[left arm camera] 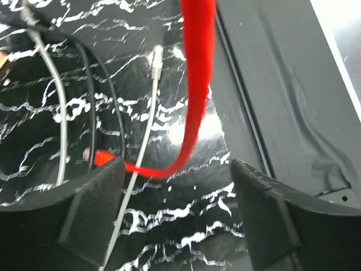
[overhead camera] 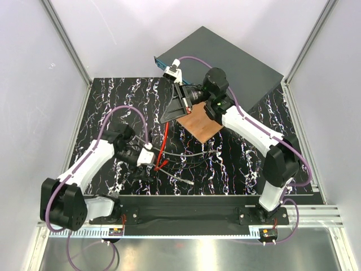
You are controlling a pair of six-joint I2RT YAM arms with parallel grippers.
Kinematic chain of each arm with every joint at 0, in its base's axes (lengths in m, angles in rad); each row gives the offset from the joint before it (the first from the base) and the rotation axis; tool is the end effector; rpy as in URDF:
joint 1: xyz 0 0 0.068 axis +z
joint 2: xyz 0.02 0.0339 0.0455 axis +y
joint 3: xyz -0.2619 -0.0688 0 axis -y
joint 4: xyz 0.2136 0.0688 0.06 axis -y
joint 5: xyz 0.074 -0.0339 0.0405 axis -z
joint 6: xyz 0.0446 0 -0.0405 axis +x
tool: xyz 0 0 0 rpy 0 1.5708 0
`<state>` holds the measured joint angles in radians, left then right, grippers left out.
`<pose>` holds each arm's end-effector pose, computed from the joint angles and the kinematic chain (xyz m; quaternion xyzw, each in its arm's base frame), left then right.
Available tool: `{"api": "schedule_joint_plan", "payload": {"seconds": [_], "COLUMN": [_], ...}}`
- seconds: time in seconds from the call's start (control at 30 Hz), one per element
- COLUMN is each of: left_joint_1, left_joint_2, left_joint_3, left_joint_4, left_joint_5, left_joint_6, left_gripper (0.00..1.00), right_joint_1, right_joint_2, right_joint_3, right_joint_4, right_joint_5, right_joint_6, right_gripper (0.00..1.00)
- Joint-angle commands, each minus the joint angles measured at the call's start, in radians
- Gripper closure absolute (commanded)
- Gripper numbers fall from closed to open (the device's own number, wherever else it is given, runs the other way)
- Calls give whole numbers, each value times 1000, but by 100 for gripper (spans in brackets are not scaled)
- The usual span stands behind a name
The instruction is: Insert the plug into the switch port
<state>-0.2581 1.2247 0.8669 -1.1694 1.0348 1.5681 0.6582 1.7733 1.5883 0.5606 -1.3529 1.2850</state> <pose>0.1415 -0.0770 0.2446 0.6942 0.5226 -0.3806 0.3163 0.2672 0.2617 0.4204 -0.3571 0.5769 0.7310 0.0727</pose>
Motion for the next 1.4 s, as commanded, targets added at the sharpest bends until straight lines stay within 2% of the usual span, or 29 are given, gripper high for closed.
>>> {"api": "schedule_joint_plan", "payload": {"seconds": [0.0, 0.03, 0.1, 0.13, 0.27, 0.33, 0.5, 0.6, 0.7, 0.8, 0.83, 0.87, 0.9, 0.93, 0.97, 1.0, 1.1, 1.13, 1.23, 1.3, 1.37], "left_joint_1": [-30, -33, -33, -33, -33, -41, -43, -43, -46, -12, 15, 43, 63, 42, 8, -39, -75, -76, -69, -69, -67], "left_joint_2": [44, 73, 105, 131, 151, 145, 116, 53, 68, 107, 105, 104, 101, 105, 136, 151, 214, 217, 141, 105, 101], "left_joint_3": [0, 6, 18, 26, 29, 33, 133, 219, 321, 409, 423, 431, 413, 394, 376, 321, 259, 264, 280, 311, 345], "left_joint_4": [65, 50, -28, -56, -154, -194, -376, -374, -377, -375, -368, -333, -191, -164, -179, -281, -376, -378, -374, -323, -348], "left_joint_5": [82, 73, 53, 30, -13, -45, -96, -84, -53, -13, 61, 100, 120, 75, 35, 9, -15, -10, 42, 45, 41], "left_joint_6": [-33, -22, 45, 94, 162, 156, 135, -15, -167, -226, -238, -302, -413, -527, -507, -449, -407, -434, -386, -453, -430], "left_gripper": [28, 51, 65, 75, 91, 94, 100, 100, 100, 100, 100, 100, 100, 100, 100, 100, 100, 100, 100, 100, 100], "right_joint_1": [-12, -17, -34, -43, -75, -85, -85, -86, -91, -98, -101, -104, -115, -121, -127, -134, -134, -134, -135, -135, -135], "right_joint_2": [11, 15, 21, 26, 37, 38, 34, 21, 21, 25, 21, 15, 9, 0, -3, -3, -11, -18, -31, -35, -44], "right_joint_3": [61, 62, 68, 71, 117, 143, 251, 303, 349, 397, 413, 420, 421, 417, 414, 414, 403, 383, 366, 374, 386], "right_joint_4": [-77, -90, -125, -137, -218, -342, -704, -885, -1002, -1082, -1099, -1111, -1131, -1134, -1148, -1162, -1205, -1208, -1205, -1214, -1222], "right_joint_5": [0, 0, 3, 6, 18, 41, 116, 190, 247, 322, 345, 368, 420, 431, 445, 452, 478, 486, 495, 500, 508], "right_joint_6": [-96, -107, -134, -142, -229, -295, -587, -751, -863, -944, -961, -995, -1007, -1013, -1024, -1032, -1066, -1073, -1076, -1079, -1081], "right_gripper": [100, 100, 100, 100, 100, 100, 100, 100, 100, 100, 100, 100, 100, 100, 100, 100, 100, 100, 100, 100, 100]}}
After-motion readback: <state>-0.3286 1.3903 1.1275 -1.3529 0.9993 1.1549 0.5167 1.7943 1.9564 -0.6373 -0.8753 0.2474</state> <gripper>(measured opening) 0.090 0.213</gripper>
